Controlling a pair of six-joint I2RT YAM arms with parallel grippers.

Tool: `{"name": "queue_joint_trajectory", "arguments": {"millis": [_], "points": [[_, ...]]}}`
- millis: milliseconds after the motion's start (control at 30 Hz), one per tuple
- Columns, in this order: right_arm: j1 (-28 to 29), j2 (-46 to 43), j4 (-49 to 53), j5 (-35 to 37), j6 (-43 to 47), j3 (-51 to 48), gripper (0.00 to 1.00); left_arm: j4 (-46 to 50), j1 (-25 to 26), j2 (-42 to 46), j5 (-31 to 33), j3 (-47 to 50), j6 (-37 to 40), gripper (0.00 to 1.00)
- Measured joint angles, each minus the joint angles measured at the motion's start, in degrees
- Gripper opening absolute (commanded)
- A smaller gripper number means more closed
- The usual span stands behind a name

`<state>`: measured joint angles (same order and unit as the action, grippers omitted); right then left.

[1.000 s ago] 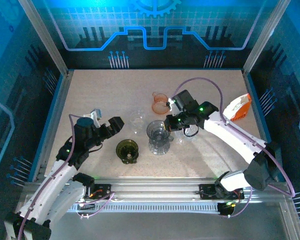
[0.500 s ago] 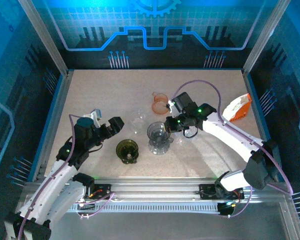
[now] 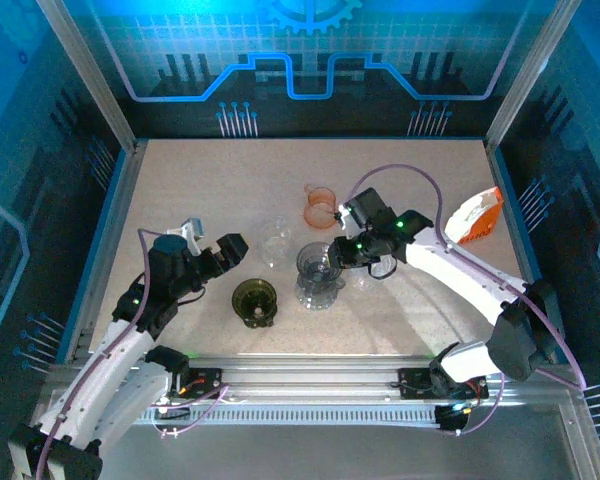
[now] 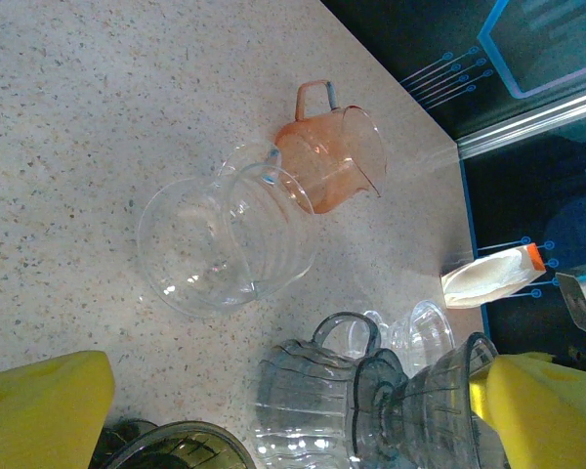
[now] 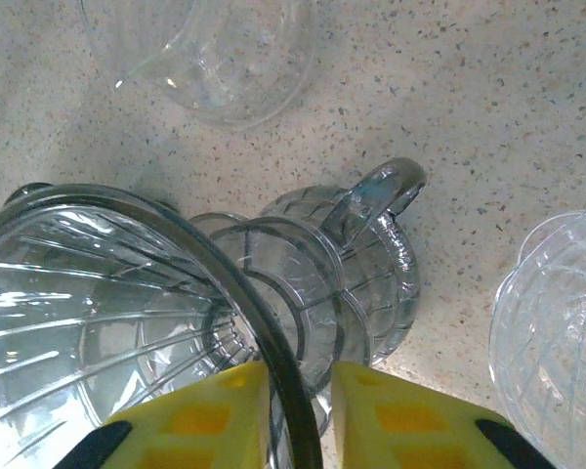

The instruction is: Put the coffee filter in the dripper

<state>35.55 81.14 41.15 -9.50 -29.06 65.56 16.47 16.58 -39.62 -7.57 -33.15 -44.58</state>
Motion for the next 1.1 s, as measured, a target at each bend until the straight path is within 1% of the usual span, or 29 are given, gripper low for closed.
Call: {"name": "queue_joint_trajectory", "arguments": {"millis": [367, 933, 1100], "points": [[0.09, -1.86, -0.31, -0.07, -0.57, -0.48, 0.27, 0.02, 0.00, -0.02, 0.02, 0.44, 0.00, 0.99], [1.42, -2.08, 1.25, -1.07, -2.75, 1.01, 0.26, 0.02, 0.00, -0.02, 0.02, 0.52, -0.02, 0.99], [1.92, -2.21, 1.75, -1.05, -3.17, 1.36, 0.29, 0.02, 0.00, -0.02, 0.02, 0.52, 0.00, 0.99]]}}
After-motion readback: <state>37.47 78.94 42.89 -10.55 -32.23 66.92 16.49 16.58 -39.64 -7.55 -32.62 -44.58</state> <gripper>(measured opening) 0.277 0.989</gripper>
